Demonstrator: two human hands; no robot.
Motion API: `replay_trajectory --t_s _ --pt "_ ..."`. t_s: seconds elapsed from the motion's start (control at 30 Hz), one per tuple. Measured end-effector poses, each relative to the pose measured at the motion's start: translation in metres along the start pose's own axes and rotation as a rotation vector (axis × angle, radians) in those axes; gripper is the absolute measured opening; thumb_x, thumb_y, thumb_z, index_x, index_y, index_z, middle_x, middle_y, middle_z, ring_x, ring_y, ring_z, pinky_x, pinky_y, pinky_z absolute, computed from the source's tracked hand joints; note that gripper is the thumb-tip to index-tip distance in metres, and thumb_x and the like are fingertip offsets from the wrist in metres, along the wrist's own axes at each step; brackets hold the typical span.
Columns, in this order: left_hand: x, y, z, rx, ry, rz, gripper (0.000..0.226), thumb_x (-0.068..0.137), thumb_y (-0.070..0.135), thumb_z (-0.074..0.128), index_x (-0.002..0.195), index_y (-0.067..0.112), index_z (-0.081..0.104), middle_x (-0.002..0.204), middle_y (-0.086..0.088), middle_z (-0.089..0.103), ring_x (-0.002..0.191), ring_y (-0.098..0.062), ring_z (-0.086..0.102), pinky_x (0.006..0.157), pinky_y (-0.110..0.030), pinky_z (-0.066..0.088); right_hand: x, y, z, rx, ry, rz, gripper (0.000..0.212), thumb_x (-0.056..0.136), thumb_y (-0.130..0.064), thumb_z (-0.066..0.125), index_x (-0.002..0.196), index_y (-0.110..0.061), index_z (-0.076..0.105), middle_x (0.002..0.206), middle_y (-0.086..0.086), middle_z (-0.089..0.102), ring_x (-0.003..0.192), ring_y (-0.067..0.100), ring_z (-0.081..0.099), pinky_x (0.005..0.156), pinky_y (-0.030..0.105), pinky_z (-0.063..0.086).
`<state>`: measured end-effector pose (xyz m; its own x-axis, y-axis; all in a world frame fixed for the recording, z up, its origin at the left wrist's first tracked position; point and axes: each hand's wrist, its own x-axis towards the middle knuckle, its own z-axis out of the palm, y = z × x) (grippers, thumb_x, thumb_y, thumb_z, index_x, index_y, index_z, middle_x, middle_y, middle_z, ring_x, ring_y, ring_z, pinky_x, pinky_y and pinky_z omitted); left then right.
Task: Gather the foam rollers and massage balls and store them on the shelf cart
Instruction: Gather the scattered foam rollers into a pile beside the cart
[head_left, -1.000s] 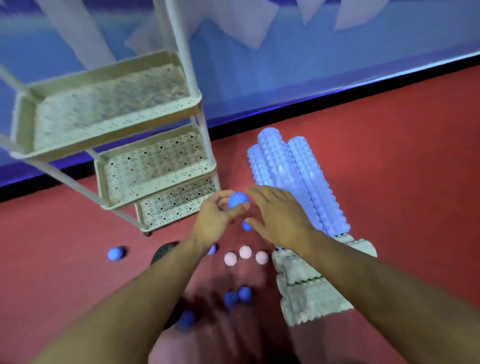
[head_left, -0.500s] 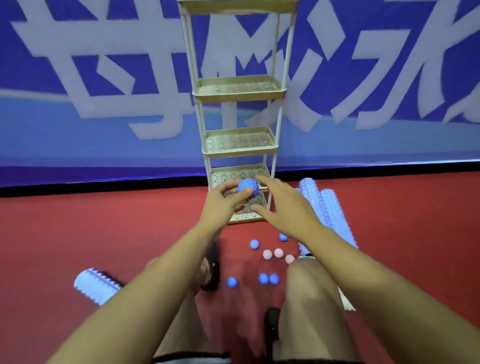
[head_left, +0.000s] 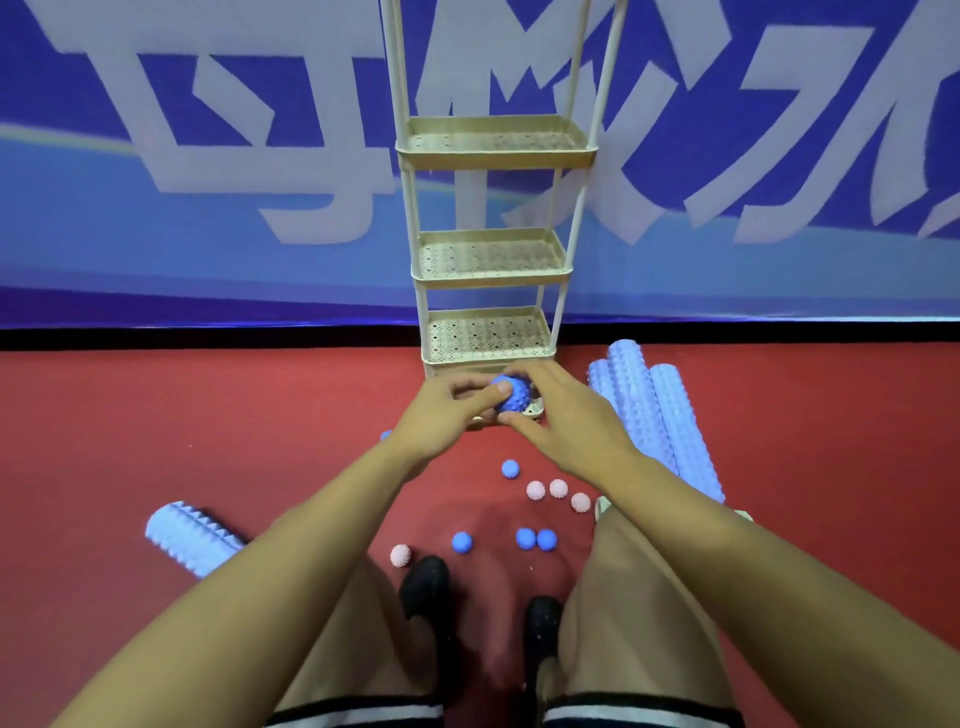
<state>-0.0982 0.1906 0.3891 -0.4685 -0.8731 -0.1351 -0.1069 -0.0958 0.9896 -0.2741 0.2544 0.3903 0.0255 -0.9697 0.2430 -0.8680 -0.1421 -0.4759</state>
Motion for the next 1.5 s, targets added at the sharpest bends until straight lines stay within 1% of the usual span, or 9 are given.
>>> replay_trajectory --t_s 0.17,0.4,0.6,0.77,0.9,1.03,1.2,1.33,1.5 --pt "0.025 -0.029 -0.043 0.215 -0.071 -0.122 0.025 0.101 0.036 0.062 0.119 0.021 0.071 0.099 0.005 0.077 0.088 -0.009 0.071 0.079 -0.022 0.054 0.034 0.015 0.04 -0.006 -0.135 -0.009 0.043 0.09 -0.046 0.067 0.127 -0.038 0.046 0.128 -0.017 0.054 0.108 0.018 0.062 0.084 0.043 0.053" --pt "0.097 -0.129 -0.105 0.156 0.209 -0.356 0.027 0.103 0.032 0.058 0.114 0.009 0.068 0.114 -0.006 0.073 0.08 -0.015 0.067 0.072 -0.027 0.05 0.087 0.102 0.128 -0.043 -0.396 0.155 0.04 0.089 -0.047 0.066 0.121 -0.04 0.045 0.125 -0.011 0.056 0.111 0.023 0.062 0.089 0.043 0.051" --pt "0.168 -0.253 -0.096 0.316 0.126 -0.512 0.019 0.103 0.025 0.059 0.101 0.008 0.066 0.097 -0.005 0.067 0.072 -0.014 0.066 0.063 -0.024 0.047 0.105 0.193 0.229 -0.089 -0.651 0.276 0.042 0.089 -0.048 0.064 0.126 -0.038 0.046 0.127 -0.008 0.055 0.117 0.027 0.061 0.091 0.041 0.051" --pt "0.172 -0.34 -0.084 0.522 -0.011 -0.505 0.011 0.1 0.019 0.064 0.106 0.01 0.066 0.092 0.001 0.065 0.08 -0.017 0.062 0.071 -0.026 0.044 0.076 0.242 0.294 -0.168 -0.731 0.288 0.045 0.093 -0.046 0.06 0.133 -0.032 0.046 0.132 -0.001 0.053 0.113 0.033 0.063 0.086 0.042 0.049" --pt "0.141 -0.411 -0.088 0.529 -0.055 -0.655 0.006 0.097 0.019 0.067 0.103 0.019 0.064 0.097 0.002 0.066 0.093 -0.024 0.064 0.08 -0.028 0.046 0.047 0.264 0.331 -0.147 -0.734 0.43 0.048 0.09 -0.046 0.064 0.131 -0.027 0.048 0.128 -0.001 0.059 0.113 0.03 0.061 0.084 0.041 0.05" --pt "0.13 -0.457 -0.075 0.511 -0.018 -0.694 0.019 0.095 0.018 0.071 0.111 0.014 0.064 0.108 -0.003 0.068 0.089 -0.022 0.065 0.073 -0.02 0.047 0.029 0.285 0.369 -0.137 -0.748 0.536 0.039 0.089 -0.045 0.064 0.121 -0.026 0.054 0.123 -0.003 0.061 0.111 0.028 0.063 0.082 0.038 0.05" --pt "0.131 -0.495 -0.057 0.738 -0.09 -0.668 0.04 0.09 0.035 0.071 0.125 0.016 0.065 0.122 -0.007 0.064 0.11 -0.031 0.065 0.097 -0.041 0.05 0.01 0.299 0.407 -0.154 -0.724 0.579 0.046 0.091 -0.048 0.063 0.13 -0.027 0.053 0.124 -0.004 0.056 0.119 0.023 0.057 0.088 0.038 0.049" --pt "0.112 -0.503 -0.09 1.022 0.348 -0.491 0.044 0.084 0.038 0.064 0.116 0.008 0.065 0.112 -0.019 0.06 0.099 -0.043 0.061 0.085 -0.05 0.051 0.003 0.301 0.42 -0.195 -0.686 0.574 0.053 0.092 -0.05 0.062 0.138 -0.026 0.052 0.132 -0.002 0.055 0.127 0.023 0.05 0.095 0.037 0.047" --pt "0.065 -0.498 -0.161 1.11 0.939 -0.632 0.059 0.085 0.042 0.06 0.13 0.006 0.052 0.133 -0.025 0.05 0.119 -0.046 0.05 0.096 -0.054 0.039 0.0 0.296 0.418 -0.188 -0.65 0.563 0.061 0.093 -0.052 0.061 0.146 -0.025 0.048 0.134 0.003 0.054 0.129 0.027 0.05 0.103 0.041 0.043"
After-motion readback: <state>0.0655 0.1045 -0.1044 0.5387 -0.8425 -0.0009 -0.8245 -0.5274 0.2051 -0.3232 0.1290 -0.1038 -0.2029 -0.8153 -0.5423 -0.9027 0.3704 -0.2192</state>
